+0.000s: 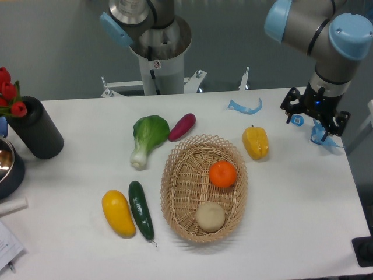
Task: Pick up the yellow pepper from the table
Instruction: 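Move the open gripper over the yellow bell pepper and lower it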
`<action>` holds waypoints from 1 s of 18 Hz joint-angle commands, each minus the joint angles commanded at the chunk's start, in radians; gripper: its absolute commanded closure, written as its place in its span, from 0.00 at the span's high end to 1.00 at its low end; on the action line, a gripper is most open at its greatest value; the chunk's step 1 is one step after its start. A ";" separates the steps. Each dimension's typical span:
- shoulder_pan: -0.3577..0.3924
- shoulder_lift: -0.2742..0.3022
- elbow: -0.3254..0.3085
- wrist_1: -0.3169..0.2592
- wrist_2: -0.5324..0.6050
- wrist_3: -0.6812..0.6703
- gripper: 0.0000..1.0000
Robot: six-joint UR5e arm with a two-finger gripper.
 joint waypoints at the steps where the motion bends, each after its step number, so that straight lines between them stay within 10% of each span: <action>1: -0.002 0.000 -0.005 0.002 0.000 0.000 1.00; 18: -0.020 0.060 -0.227 0.041 0.002 -0.230 1.00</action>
